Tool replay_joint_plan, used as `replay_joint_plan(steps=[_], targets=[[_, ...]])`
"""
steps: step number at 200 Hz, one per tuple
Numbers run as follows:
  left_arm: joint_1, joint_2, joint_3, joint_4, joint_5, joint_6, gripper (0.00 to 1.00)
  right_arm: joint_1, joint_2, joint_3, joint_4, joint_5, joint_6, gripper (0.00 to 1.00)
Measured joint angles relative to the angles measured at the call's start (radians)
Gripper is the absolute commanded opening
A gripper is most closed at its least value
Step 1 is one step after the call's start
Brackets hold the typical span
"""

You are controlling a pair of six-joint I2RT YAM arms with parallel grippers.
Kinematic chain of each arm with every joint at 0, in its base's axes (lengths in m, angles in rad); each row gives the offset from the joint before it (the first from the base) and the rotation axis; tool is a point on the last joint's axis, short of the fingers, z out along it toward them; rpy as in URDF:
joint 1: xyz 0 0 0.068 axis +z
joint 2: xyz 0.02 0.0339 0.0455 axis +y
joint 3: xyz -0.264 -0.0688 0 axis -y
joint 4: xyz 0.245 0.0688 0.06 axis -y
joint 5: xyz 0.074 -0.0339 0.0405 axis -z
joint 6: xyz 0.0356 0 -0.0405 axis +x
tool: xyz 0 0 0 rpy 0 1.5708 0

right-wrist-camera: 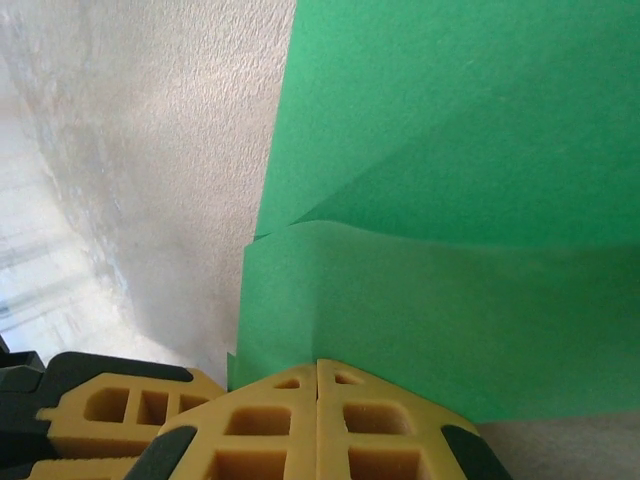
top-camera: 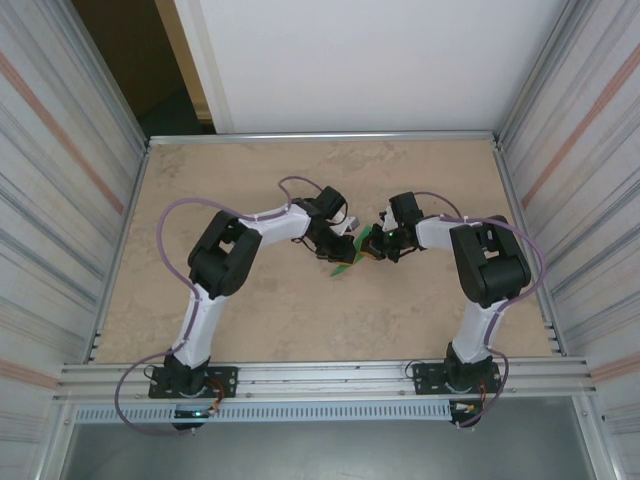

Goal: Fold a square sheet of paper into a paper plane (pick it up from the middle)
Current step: Fold the wing for the fifth time at the center of the table.

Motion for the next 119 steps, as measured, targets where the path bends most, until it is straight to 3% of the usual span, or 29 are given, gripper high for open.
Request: replay_joint_plan(steps=[119], targets=[[0.008,-0.02,-0.005,-0.068,-0.011,0.021,0.14,-0.003,0.021,0.009,0.03,-0.026,-0.001,0.03]])
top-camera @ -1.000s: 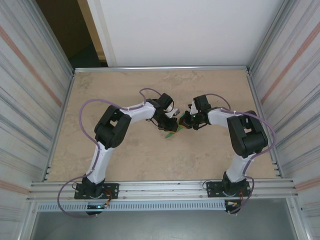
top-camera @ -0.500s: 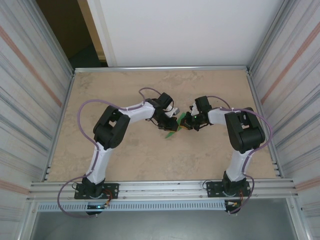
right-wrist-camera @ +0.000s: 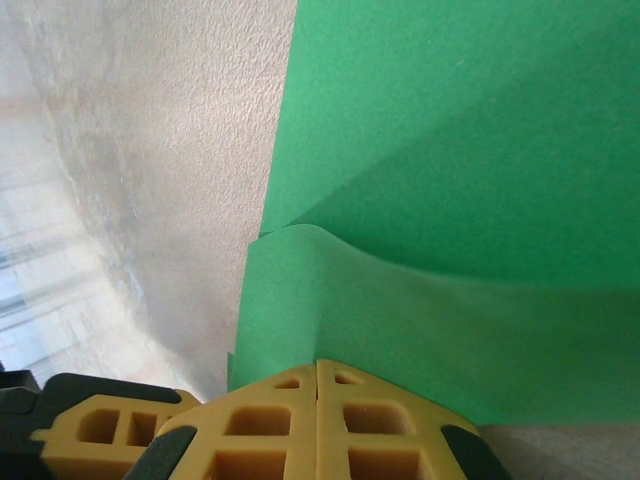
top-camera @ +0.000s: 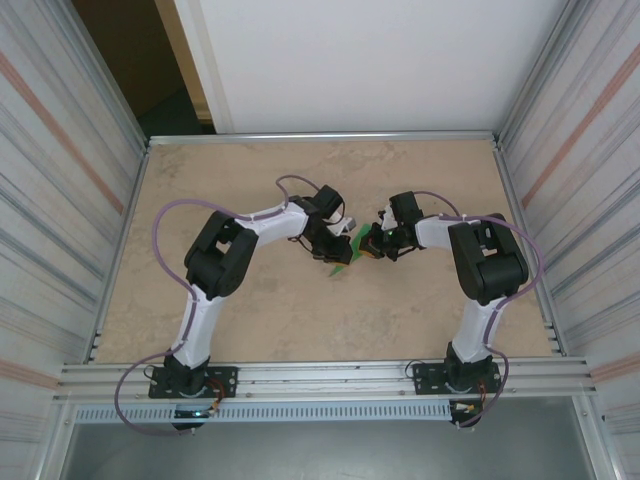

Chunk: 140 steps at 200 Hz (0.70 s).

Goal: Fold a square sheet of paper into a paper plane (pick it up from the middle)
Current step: Fold the wing for the fifth time at the center of the table.

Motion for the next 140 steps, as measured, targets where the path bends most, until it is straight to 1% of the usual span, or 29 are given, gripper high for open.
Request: replay_joint_plan(steps=[77,140], targets=[[0.017,0.0,-0.022,0.012,0.002,0.021,0.14,0.0,0.017,0.019,-0.007,-0.013,-0.008,0.03],[0.04,-0.019,-0.066,0.045,0.027,0.056,0.14,0.001,0.036,0.06,-0.066,-0.011,-0.026,0.03]])
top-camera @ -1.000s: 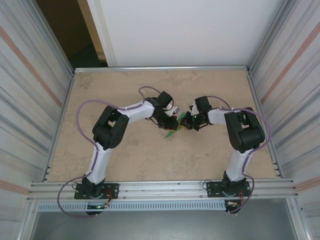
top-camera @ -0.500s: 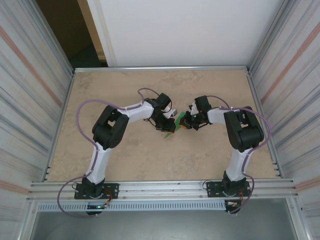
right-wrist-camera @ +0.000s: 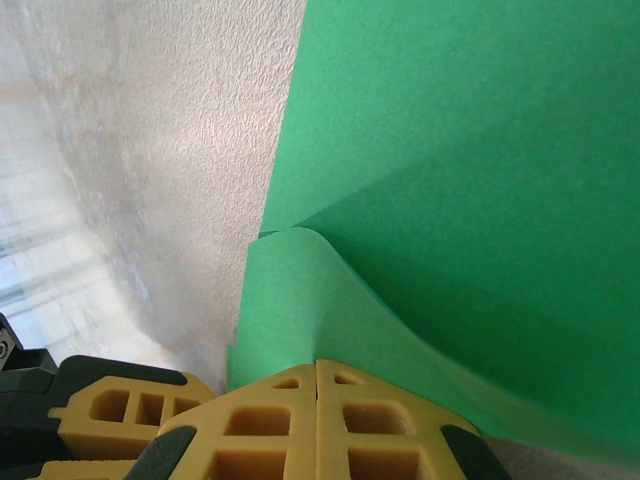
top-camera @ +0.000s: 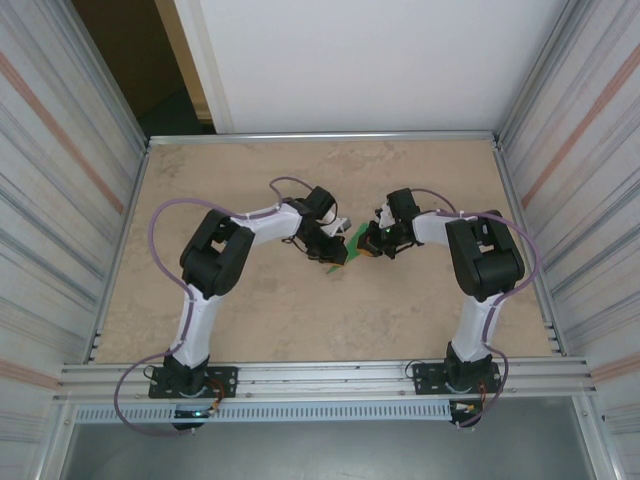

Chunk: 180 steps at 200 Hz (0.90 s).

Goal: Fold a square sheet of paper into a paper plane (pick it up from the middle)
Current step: Fold the wing for the fifth time at the center of the table.

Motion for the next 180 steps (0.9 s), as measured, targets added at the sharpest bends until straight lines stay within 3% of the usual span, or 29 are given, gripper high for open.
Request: replay_joint_plan(steps=[107,180], targets=[[-0.007,-0.12,-0.01,-0.06,-0.005,0.051,0.18,0.0,0.009,0.023,-0.037,0.001,-0.008,0.03],[-0.025,-0.1,-0.023,-0.084,-0.034,0.051,0.18,0.003,0.015,0.039,-0.062,0.005,-0.009,0.03]])
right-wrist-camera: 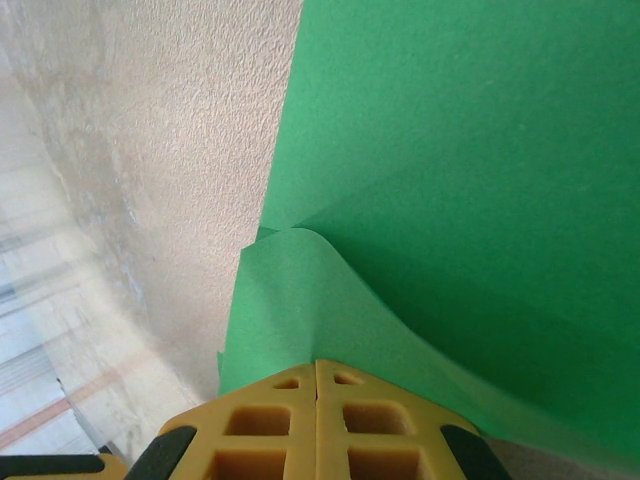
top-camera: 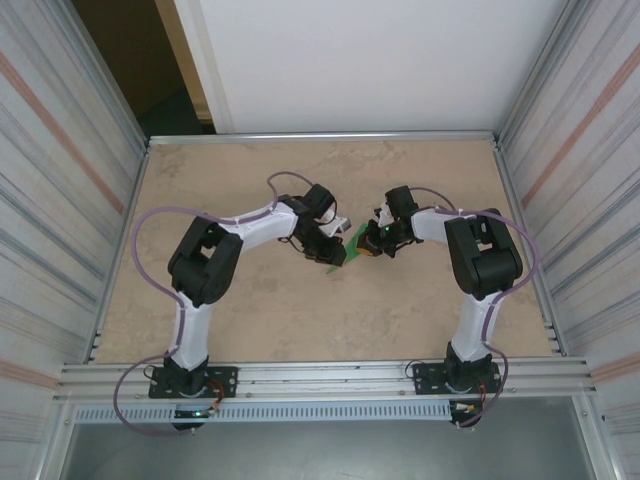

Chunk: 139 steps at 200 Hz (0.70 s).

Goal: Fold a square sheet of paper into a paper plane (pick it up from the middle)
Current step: Fold the wing for the fifth time at the center of the table.

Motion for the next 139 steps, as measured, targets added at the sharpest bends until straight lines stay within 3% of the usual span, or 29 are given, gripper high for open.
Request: replay_joint_plan(steps=[139], targets=[[0.008,0.054,0.0,-0.02,-0.023,0.001,0.17,0.0,0.005,0.008,-0.011,-0.001,-0.007,0.03]])
